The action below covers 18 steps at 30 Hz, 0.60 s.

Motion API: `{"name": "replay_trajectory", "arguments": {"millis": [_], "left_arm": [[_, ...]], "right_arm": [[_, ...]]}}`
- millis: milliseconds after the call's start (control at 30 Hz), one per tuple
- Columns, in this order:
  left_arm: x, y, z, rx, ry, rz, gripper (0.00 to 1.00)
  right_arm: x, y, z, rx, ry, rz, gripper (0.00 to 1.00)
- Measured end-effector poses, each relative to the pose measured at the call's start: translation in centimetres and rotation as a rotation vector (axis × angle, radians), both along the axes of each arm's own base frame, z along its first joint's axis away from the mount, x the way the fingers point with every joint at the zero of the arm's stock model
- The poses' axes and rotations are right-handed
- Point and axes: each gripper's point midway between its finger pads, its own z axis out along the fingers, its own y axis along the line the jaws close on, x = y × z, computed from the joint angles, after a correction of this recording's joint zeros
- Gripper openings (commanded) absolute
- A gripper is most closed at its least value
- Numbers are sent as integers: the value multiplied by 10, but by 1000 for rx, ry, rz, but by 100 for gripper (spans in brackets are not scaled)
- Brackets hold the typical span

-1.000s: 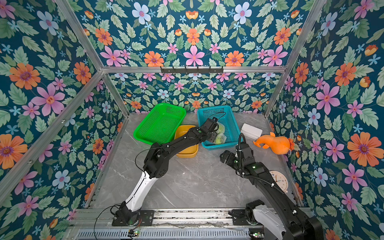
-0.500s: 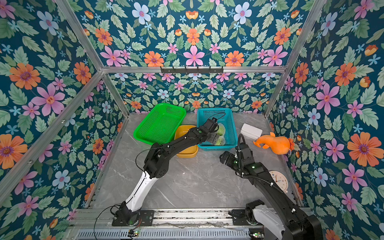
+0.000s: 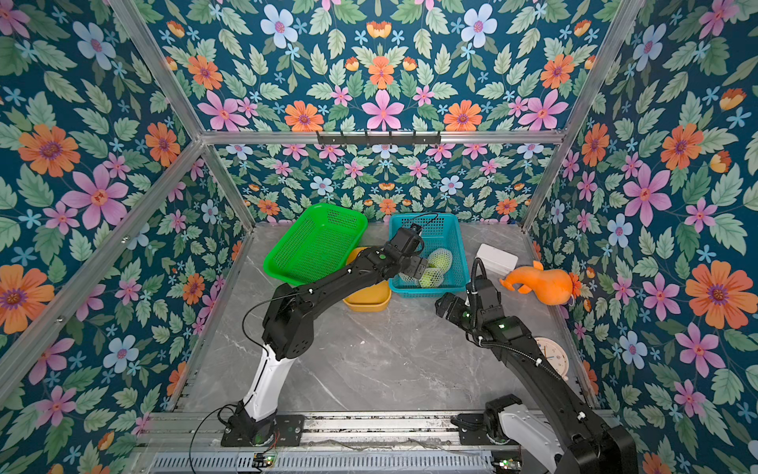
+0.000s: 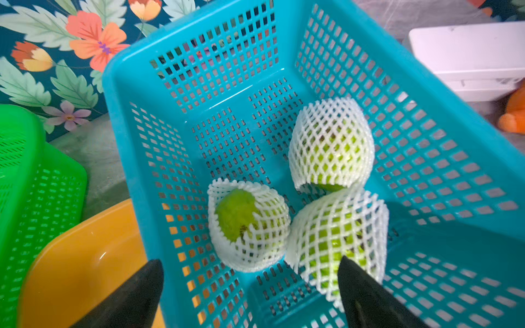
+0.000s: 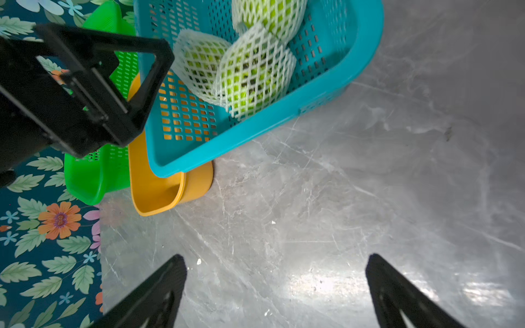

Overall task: Sleeve custard apples in foam nets
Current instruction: Place the custard apple in the basket.

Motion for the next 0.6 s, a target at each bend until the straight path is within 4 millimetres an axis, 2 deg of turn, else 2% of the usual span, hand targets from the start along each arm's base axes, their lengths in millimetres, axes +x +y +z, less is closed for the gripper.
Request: {"name": "replay_trajectory", "arguments": {"millis": [200, 300, 467, 600], "left_arm": [[-7, 17, 36, -52, -74, 24, 99], [-9, 35, 50, -75, -107, 50, 100], [-6, 83, 72, -131, -143, 131, 99], [-7, 141, 80, -166, -166, 230, 100]], "right_arm": [[8, -11, 16, -76, -46, -12, 99], [10, -22, 21, -133, -63, -27, 99], [15, -46, 29, -227, -92, -70, 99], [18, -68, 25, -335, -106, -98, 99]]}}
